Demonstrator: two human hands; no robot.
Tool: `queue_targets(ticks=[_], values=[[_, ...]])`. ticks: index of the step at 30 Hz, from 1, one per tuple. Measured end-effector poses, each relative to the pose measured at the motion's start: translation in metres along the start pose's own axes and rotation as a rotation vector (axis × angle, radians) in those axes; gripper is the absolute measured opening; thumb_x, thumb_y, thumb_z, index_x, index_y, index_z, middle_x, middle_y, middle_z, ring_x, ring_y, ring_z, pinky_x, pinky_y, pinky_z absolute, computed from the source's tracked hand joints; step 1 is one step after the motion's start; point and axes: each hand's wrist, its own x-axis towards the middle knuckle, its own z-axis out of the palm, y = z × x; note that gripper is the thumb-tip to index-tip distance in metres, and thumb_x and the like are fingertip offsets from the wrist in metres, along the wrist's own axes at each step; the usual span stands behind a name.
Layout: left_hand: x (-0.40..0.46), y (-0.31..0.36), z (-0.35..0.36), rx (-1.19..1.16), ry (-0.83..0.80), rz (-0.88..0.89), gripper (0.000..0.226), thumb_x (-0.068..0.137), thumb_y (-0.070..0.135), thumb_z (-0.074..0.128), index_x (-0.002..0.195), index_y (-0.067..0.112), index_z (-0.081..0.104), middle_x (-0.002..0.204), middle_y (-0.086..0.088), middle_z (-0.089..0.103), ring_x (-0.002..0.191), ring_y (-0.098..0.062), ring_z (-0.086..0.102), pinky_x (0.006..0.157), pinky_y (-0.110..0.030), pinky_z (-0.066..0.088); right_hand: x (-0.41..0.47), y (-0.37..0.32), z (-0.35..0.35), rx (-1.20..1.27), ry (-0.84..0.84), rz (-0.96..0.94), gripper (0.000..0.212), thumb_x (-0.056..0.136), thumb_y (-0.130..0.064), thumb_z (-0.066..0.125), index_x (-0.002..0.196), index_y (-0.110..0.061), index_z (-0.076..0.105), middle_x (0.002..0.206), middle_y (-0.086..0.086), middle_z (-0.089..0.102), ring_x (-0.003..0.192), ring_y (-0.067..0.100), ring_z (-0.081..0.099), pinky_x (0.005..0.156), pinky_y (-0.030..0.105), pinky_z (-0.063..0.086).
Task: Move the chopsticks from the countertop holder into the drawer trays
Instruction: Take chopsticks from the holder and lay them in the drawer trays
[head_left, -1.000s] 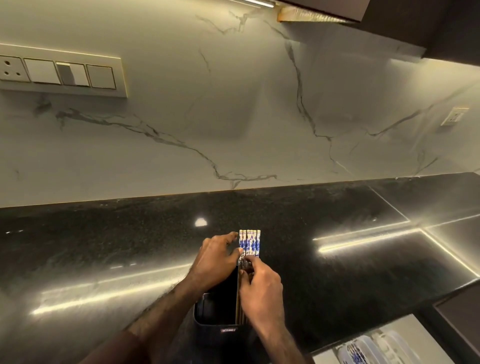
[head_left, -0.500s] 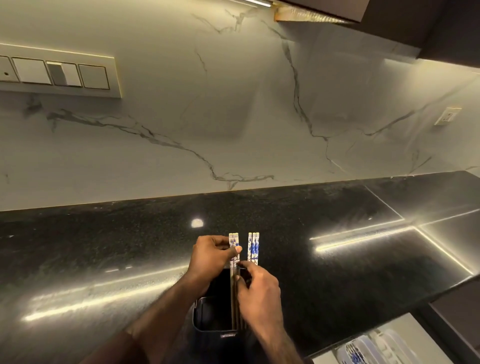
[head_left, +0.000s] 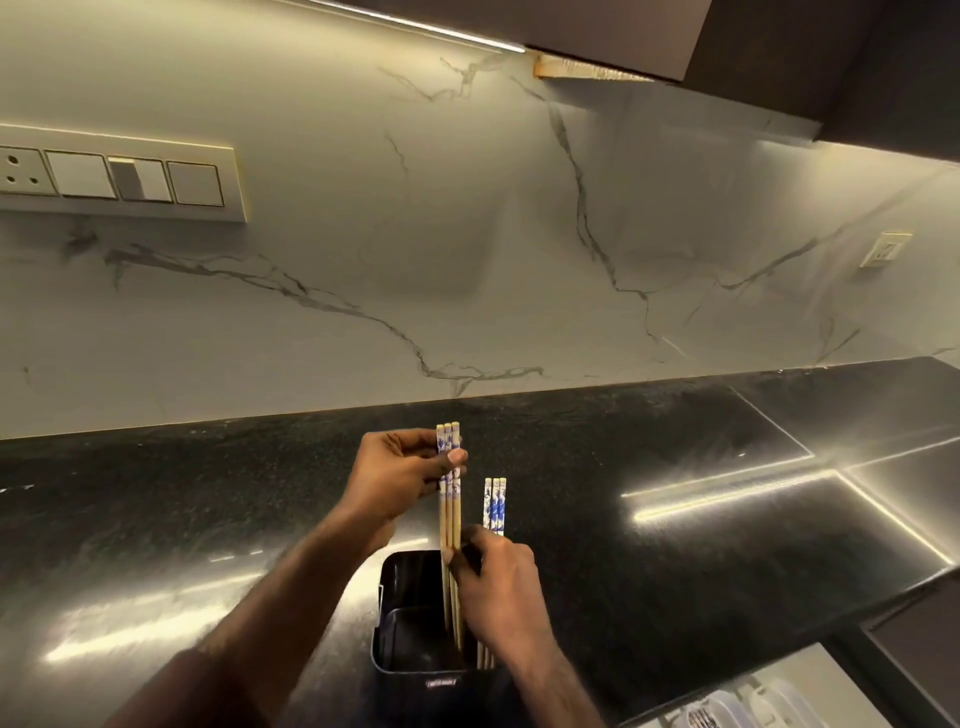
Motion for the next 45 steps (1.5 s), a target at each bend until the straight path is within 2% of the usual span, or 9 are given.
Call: queue_targets(ticks=[5,8,13,17,23,28,36,41,45], values=[[-0.004,0.044,0.007,-0.045,-0.013,0.048,0.025,0.068,0.01,0.077,0.092,0.007,0.073,0.084,-0.011,0.077,0.077,-0.02,0.075,0.061,-0.027,0.059,0.001,0.001,-0.014,0.09,-0.109,-0.025,0.014,0.093,-0.033,0.061,0.101,-0.024,0.069,0.083,-0.009,0.069,0.072,-0.002,0.062,0.06,0.009,0.045],[-0.006,0.062,0.011,-0.065,-0.011,0.06,0.023,0.071,0.005,0.074,0.094,0.003,0.071,0.081,-0.009,0.077,0.073,-0.017,0.075,0.057,-0.025,0.058,-0.003,0.002,-0.021,0.26,-0.207,-0.014,0.014,0.094,-0.033,0.06,0.096,-0.022,0.069,0.086,-0.006,0.074,0.073,-0.003,0.064,0.07,0.019,0.053],[-0.017,0.08,0.011,-0.063,0.014,0.098,0.028,0.063,0.013,0.077,0.09,0.006,0.073,0.084,-0.011,0.077,0.075,-0.021,0.075,0.06,-0.028,0.059,-0.012,0.002,-0.031,0.624,-0.409,0.052,0.017,0.097,-0.027,0.057,0.106,-0.016,0.066,0.098,0.009,0.075,0.094,0.025,0.071,0.084,0.043,0.059],[-0.03,0.094,0.005,-0.083,0.021,0.124,0.029,0.061,0.015,0.077,0.088,0.008,0.074,0.087,-0.012,0.077,0.079,-0.023,0.075,0.061,-0.03,0.06,-0.021,-0.003,-0.036,0.762,-0.485,0.04,0.019,0.098,-0.019,0.056,0.109,-0.007,0.065,0.099,0.017,0.074,0.095,0.029,0.072,0.088,0.045,0.057],[-0.062,0.106,-0.004,-0.12,0.021,0.158,0.031,0.063,0.014,0.074,0.092,0.005,0.071,0.087,-0.012,0.077,0.078,-0.024,0.075,0.061,-0.03,0.06,-0.05,-0.021,-0.044,0.814,-0.509,0.008,0.02,0.095,-0.016,0.059,0.109,-0.004,0.066,0.098,0.02,0.073,0.093,0.031,0.071,0.088,0.05,0.057],[-0.095,0.109,-0.007,-0.137,-0.014,0.167,0.034,0.068,0.013,0.071,0.101,0.003,0.069,0.09,-0.012,0.077,0.08,-0.024,0.075,0.065,-0.032,0.061,-0.085,-0.032,-0.051,0.796,-0.488,0.015,0.018,0.094,-0.019,0.061,0.106,-0.007,0.068,0.095,0.016,0.074,0.088,0.025,0.072,0.078,0.043,0.06],[-0.153,0.09,-0.001,-0.131,-0.106,0.143,0.031,0.07,0.014,0.071,0.1,0.005,0.069,0.09,-0.011,0.077,0.081,-0.023,0.075,0.064,-0.029,0.06,-0.152,-0.019,-0.055,0.71,-0.397,0.037,0.017,0.094,-0.019,0.061,0.106,-0.011,0.069,0.094,0.013,0.075,0.09,0.025,0.073,0.075,0.038,0.061],[-0.193,0.067,0.03,-0.108,-0.142,0.085,0.016,0.082,0.006,0.067,0.097,0.005,0.07,0.091,-0.013,0.077,0.084,-0.023,0.075,0.066,-0.03,0.061,-0.211,0.006,-0.067,0.663,-0.32,0.086,0.015,0.094,-0.023,0.062,0.101,-0.013,0.07,0.09,0.01,0.076,0.086,0.025,0.074,0.072,0.036,0.061],[-0.228,0.057,0.075,-0.101,-0.216,0.087,0.028,0.072,0.012,0.07,0.1,0.006,0.07,0.091,-0.011,0.077,0.084,-0.023,0.075,0.065,-0.028,0.06,-0.256,0.032,-0.099,0.62,-0.233,0.132,0.015,0.095,-0.021,0.061,0.1,-0.011,0.07,0.088,0.01,0.076,0.083,0.024,0.074,0.073,0.038,0.062]])
